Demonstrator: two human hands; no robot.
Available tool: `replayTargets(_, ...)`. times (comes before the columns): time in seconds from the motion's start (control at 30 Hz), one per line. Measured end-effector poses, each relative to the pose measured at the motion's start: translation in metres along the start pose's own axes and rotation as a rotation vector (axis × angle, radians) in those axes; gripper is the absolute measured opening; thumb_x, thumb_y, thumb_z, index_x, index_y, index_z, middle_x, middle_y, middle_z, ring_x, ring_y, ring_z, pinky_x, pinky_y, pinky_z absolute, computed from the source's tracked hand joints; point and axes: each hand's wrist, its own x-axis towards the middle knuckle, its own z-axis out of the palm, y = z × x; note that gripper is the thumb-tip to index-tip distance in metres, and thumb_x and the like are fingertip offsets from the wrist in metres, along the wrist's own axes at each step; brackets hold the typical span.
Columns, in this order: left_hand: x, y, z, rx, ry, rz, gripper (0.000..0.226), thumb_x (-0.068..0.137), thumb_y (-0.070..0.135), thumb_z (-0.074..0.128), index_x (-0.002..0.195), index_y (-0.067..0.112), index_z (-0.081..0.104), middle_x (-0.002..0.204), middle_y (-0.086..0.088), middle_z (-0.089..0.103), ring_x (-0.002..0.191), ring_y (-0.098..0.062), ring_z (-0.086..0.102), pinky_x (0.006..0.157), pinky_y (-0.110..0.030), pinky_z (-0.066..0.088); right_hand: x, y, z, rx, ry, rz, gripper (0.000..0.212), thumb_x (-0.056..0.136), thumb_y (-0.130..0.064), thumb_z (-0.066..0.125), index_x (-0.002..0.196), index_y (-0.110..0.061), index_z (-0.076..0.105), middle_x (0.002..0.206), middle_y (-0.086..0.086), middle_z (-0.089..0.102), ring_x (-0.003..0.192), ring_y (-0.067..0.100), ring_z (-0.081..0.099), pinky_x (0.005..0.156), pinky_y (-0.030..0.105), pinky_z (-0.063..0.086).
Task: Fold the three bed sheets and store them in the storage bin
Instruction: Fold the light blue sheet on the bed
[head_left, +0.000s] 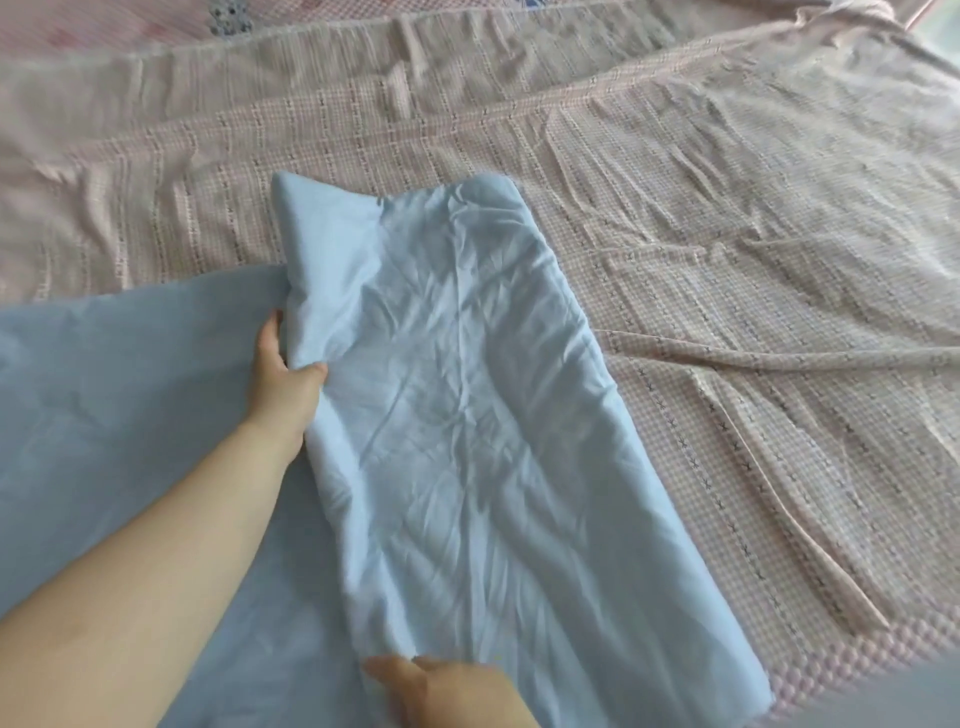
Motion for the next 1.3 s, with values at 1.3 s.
replayTargets(1.3,-0.007,-0.056,-0.037,-0.101,0.155,-0.189,0.063,0.087,-0.004,0.052,0.143,0.010,0.028,0.103,-0.003,0.054,0.092,-0.021,0.053,0.084,-0.032,0.043,0.051,0.111,-0.059,-0.416,0.585,0.325,0.051,0.091,-0.046,0.027,0.134,-0.018,0.035,0.141,0.013,0.041,0.134,0.029,0.020,0.111,0.036,-0.002)
